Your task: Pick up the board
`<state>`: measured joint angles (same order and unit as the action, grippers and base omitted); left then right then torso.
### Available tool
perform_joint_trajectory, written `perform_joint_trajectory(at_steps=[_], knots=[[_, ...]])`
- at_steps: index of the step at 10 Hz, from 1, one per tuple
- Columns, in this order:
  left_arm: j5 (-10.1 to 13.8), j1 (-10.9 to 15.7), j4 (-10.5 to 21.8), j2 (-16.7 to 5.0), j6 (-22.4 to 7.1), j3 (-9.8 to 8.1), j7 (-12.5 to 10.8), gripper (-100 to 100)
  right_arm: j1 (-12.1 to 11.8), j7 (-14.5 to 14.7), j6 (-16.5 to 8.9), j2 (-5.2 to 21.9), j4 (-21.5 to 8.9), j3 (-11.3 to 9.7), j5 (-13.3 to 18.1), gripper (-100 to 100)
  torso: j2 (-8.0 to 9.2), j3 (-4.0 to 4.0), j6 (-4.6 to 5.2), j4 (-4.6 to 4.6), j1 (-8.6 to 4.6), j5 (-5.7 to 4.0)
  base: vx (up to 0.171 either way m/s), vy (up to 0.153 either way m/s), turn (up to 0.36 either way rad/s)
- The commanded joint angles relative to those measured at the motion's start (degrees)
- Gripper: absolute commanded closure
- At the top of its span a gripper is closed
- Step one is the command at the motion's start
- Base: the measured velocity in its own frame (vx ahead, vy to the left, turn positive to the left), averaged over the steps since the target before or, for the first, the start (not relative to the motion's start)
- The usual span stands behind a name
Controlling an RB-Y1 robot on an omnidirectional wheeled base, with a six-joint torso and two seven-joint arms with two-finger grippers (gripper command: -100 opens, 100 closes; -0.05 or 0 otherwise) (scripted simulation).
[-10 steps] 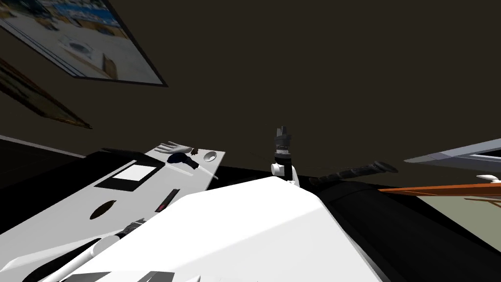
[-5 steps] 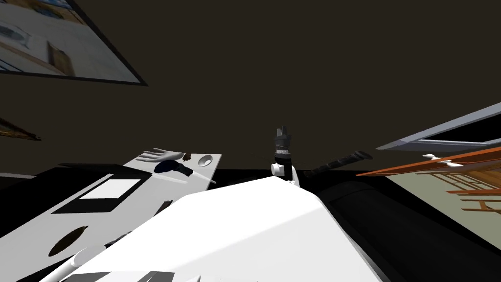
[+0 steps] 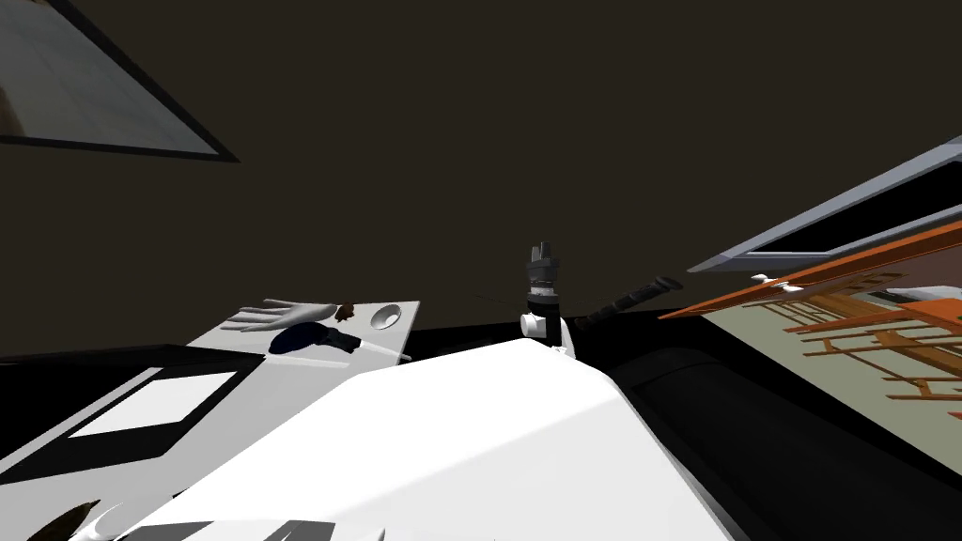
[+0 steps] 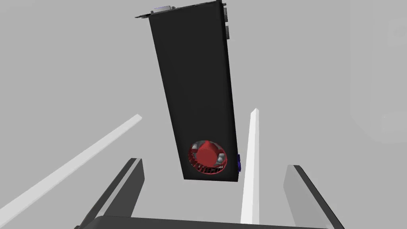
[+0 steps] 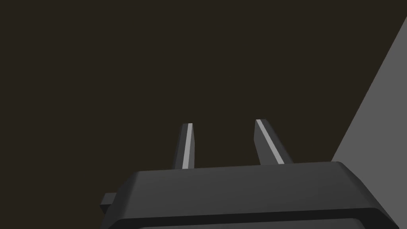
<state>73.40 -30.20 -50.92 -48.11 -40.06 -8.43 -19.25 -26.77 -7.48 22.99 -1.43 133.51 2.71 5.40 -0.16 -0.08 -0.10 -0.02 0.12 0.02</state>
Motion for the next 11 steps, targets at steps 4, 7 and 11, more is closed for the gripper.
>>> perform_joint_trajectory(at_steps=[4, 7, 11], knots=[[3.4, 0.4, 4.6, 0.5, -5.4, -1.62, 1.3, -100, 0.0, 0.0, 0.0, 0.0, 0.0, 0.0, 0.0, 0, -0.08, -0.05, -0.07, -0.02, 0.16, 0.05, 0.036, 0.059, -0.163], [4.7, 0.8, 7.0, 2.6, -8.4, -1.76, 1.8, -100, 0.0, 0.0, 0.0, 0.0, 0.0, 0.0, 0.0, 0, -0.07, -0.04, -0.04, -0.02, 0.25, 0.07, 0.033, 0.087, -0.168], [4.6, 0.8, 8.9, 3.5, -7.6, -3.86, 6.0, -100, 0.0, 0.0, 0.0, 0.0, 0.0, 0.0, 0.0, 0, -0.1, -0.06, -0.12, -0.03, -0.02, 0.01, 0.049, 0.025, 0.076]])
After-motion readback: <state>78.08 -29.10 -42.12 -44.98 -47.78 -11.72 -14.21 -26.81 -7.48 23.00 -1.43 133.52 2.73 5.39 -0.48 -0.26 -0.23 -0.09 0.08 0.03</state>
